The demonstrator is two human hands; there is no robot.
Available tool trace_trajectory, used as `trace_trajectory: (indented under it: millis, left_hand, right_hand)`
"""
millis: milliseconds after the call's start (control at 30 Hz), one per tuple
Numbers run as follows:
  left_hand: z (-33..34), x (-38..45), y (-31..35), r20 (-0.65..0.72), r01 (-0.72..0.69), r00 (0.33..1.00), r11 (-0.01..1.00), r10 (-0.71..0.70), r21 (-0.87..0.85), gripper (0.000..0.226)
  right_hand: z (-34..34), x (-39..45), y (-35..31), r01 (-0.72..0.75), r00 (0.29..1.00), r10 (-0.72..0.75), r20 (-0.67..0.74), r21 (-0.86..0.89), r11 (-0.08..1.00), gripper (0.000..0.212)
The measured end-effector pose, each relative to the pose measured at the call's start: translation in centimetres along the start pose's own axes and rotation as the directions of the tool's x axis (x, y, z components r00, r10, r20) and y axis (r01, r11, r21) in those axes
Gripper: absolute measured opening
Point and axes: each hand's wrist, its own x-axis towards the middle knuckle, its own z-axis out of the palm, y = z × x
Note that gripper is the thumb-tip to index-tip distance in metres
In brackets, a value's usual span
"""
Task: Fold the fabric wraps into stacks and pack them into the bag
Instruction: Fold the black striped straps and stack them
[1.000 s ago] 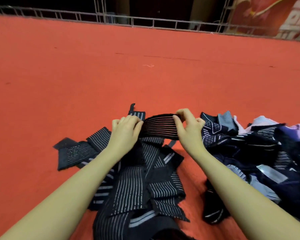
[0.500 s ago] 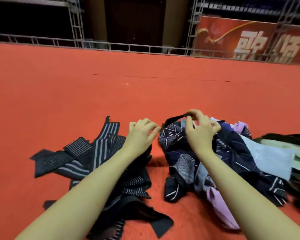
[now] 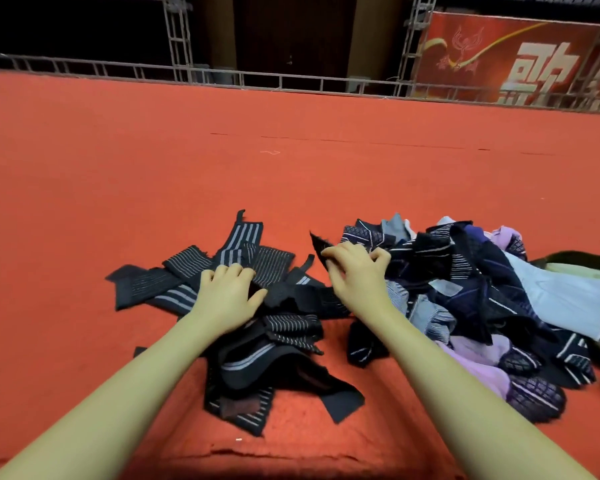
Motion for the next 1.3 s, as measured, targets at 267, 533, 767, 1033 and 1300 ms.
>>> trace_trajectory:
  millis: [267,533,767,1033,1300]
  left_hand:
    - [1.1,-1.0,-2.4,-0.115,-0.052,0.993,0.984,0.032,-0.170,0.033]
    - [1.6,-1.4,-3.6,-0.279,-0.131,0.960,0.861,-0.013,-0.491,0.017]
    - [0.3,1.8,-0.7,-0.436,-0.242,0.900,0.840,0.007,-0.485,0.026]
    - [0.0,5.3,0.6,-0.543,-0.367,0.802,0.923,0.251,-0.114,0.032]
    - [1.7,3.0,-0.7,-0.490,-0.288,0.867,0.891,0.088,-0.350,0.036]
  right_hand:
    - [2.9,-1.1,-2.5,0.186,0.913,-0.162,0.374,-0.029,0.982,0.047]
    - [5.4,-1.7,-2.6,0.123,0.973,-0.130,0.193,0.048,0.991,0.013]
    - [2.0,1.2,-0.2,0.121,0.989,-0.127,-0.074,-0.084,0.989,0.022]
    - [1.1,1.3,2.3,0.115,0.985,-0.137,-0.106,-0.194,0.974,0.027]
    - [1.2,1.1,1.7,-0.051,0.988,0.038,-0.152,-0.084,0.995,0.028]
